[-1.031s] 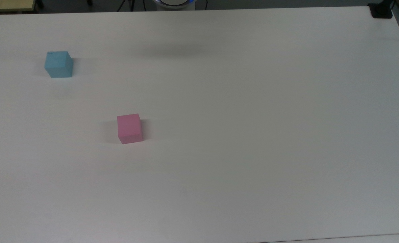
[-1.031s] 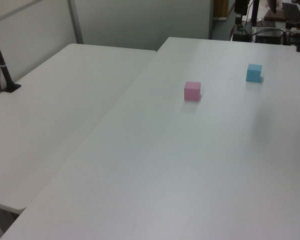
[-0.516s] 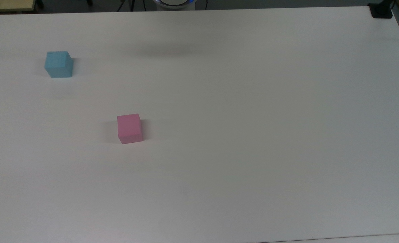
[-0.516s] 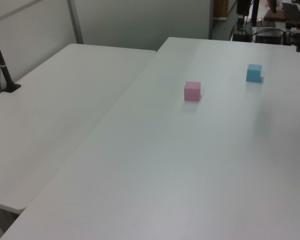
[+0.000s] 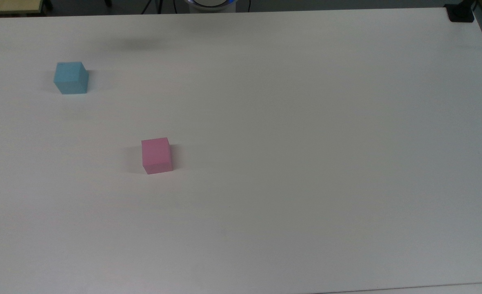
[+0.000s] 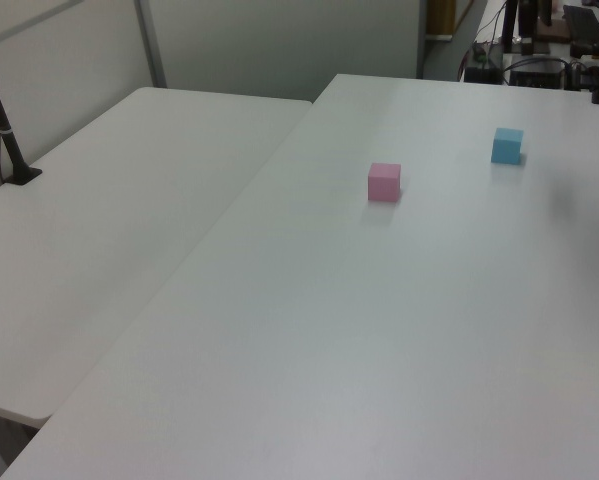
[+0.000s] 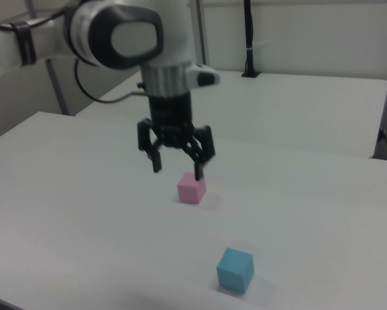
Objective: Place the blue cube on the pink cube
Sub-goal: 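Move the open gripper over the light-blue cube and lower it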
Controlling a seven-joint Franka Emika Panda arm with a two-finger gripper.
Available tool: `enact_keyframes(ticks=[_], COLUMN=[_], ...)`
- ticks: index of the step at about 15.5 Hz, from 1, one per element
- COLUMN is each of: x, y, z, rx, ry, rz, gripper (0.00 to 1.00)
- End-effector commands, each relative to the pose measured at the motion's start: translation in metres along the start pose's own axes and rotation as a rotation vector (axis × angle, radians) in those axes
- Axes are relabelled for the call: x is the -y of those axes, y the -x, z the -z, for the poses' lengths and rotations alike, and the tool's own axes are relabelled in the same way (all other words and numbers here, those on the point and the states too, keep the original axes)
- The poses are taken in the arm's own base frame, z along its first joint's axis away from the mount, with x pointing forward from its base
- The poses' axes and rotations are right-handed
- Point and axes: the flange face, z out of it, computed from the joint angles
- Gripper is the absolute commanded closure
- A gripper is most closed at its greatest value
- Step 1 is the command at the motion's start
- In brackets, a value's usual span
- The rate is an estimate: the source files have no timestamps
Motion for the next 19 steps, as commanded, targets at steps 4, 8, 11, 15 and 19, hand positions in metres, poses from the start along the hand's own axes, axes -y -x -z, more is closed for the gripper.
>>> enact_keyframes(ticks=[4,8,11,15,19], x=[-0.046,-0.084,-0.104,-0.105,-0.103], y=[-0.003,0.002,0.009,0.000,-0.010], z=[-0.104,-0.161,-0.191,-0.204,-0.212], rx=[-0.086,-0.073,-0.040,-0.076,-0.104], ry=[0.046,0.045,0.004,-0.007,-0.015], rz=[-0.044,-0.036,0.003,-0.018,-0.029], gripper=[0.00,0.00,0.00,0.00,0.00])
